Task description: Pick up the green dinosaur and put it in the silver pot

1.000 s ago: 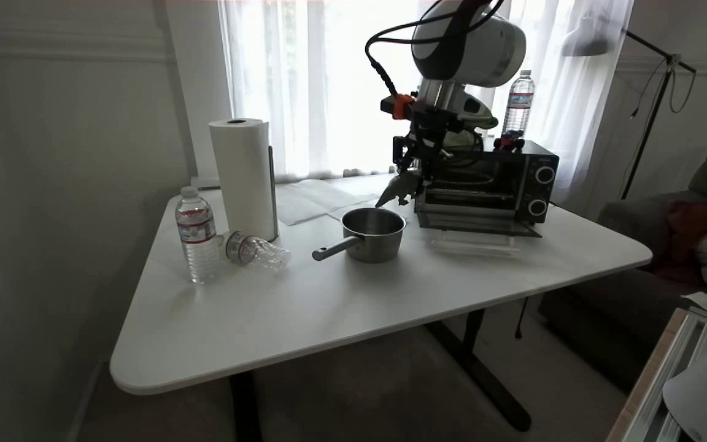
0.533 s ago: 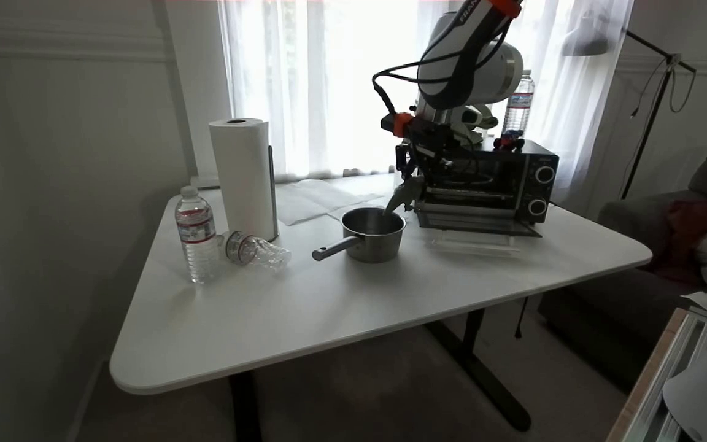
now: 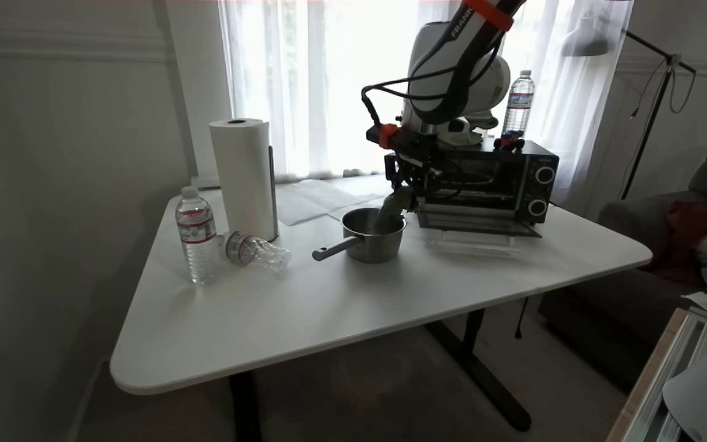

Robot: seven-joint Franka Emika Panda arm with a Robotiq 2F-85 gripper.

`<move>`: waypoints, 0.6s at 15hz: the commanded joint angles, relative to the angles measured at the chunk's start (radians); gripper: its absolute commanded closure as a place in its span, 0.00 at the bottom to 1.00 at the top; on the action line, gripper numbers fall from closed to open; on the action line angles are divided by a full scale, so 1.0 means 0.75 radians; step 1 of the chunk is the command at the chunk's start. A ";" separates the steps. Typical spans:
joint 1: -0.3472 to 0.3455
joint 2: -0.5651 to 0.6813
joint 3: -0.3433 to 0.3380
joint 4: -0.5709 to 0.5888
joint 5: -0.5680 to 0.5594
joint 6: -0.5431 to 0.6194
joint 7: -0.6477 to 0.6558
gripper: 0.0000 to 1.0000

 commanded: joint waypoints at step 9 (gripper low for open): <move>0.159 0.090 -0.113 0.095 -0.313 0.014 0.441 0.76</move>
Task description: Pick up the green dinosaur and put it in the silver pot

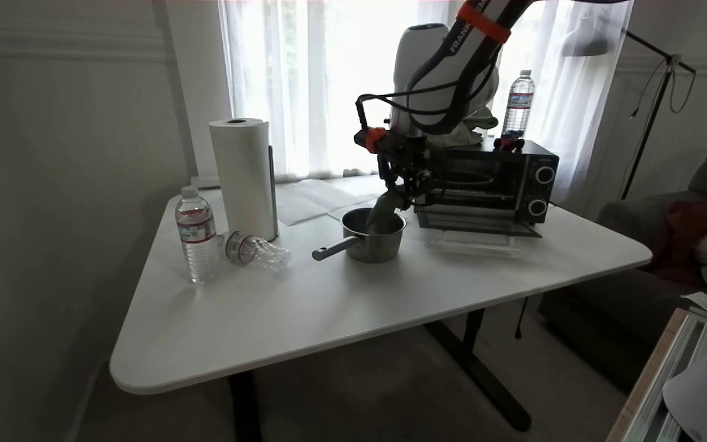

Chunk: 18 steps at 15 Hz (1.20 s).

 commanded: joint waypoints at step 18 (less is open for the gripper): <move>0.107 0.208 -0.041 0.162 -0.086 -0.048 0.166 0.76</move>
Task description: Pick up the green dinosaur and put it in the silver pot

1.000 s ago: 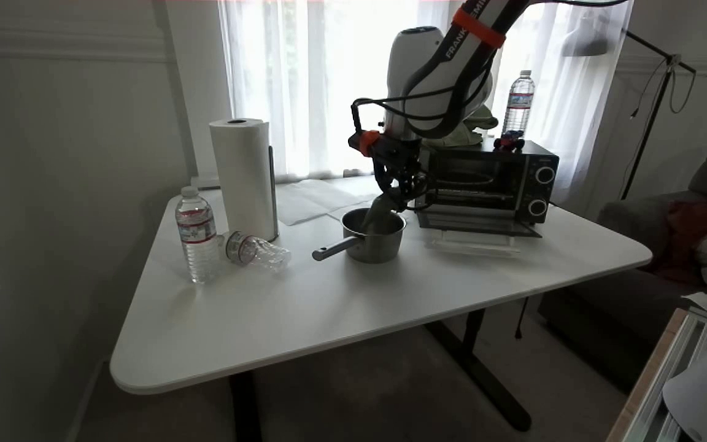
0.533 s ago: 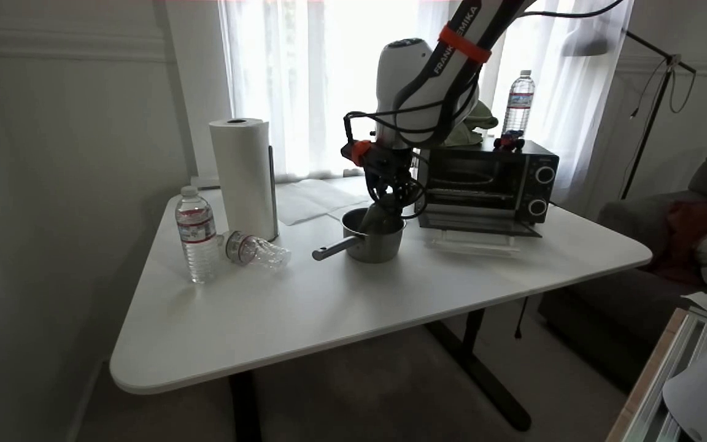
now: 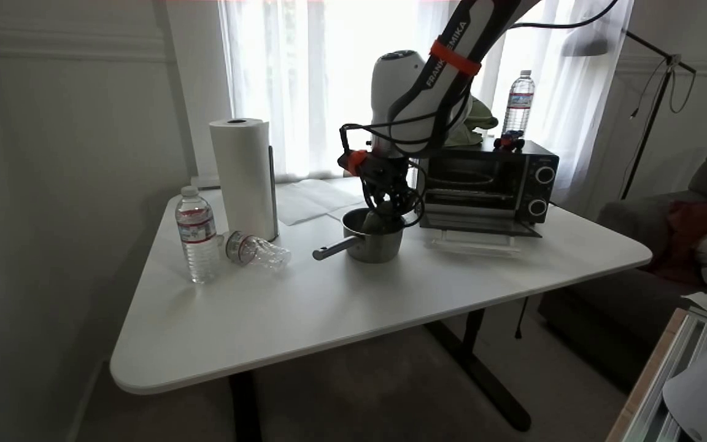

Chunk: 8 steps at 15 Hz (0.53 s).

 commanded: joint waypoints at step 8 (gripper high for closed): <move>0.020 -0.018 0.010 0.017 0.018 -0.062 0.001 0.00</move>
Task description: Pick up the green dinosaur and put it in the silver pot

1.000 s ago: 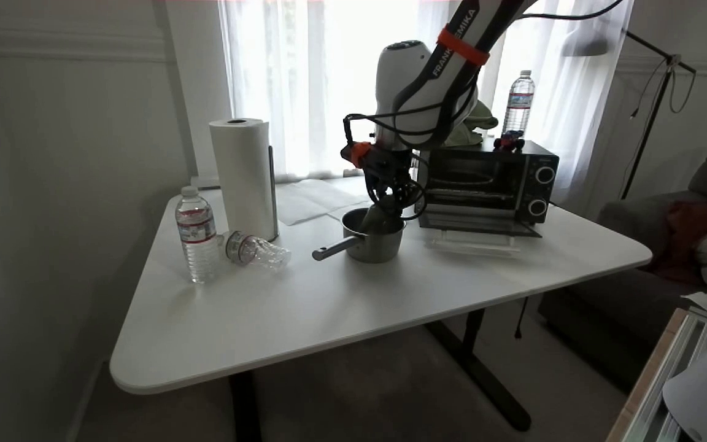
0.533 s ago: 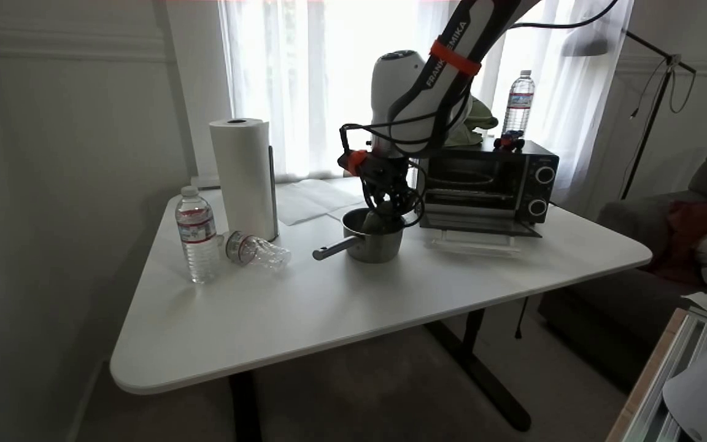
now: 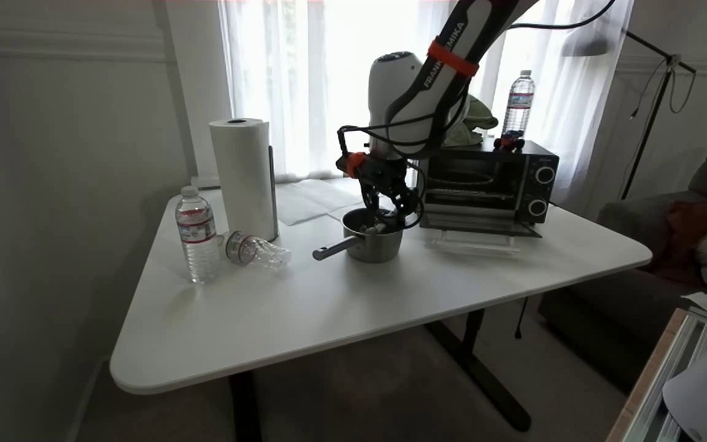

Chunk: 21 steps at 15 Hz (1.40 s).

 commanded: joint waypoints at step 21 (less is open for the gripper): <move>-0.299 -0.573 0.238 -0.023 0.384 -0.790 -0.923 0.00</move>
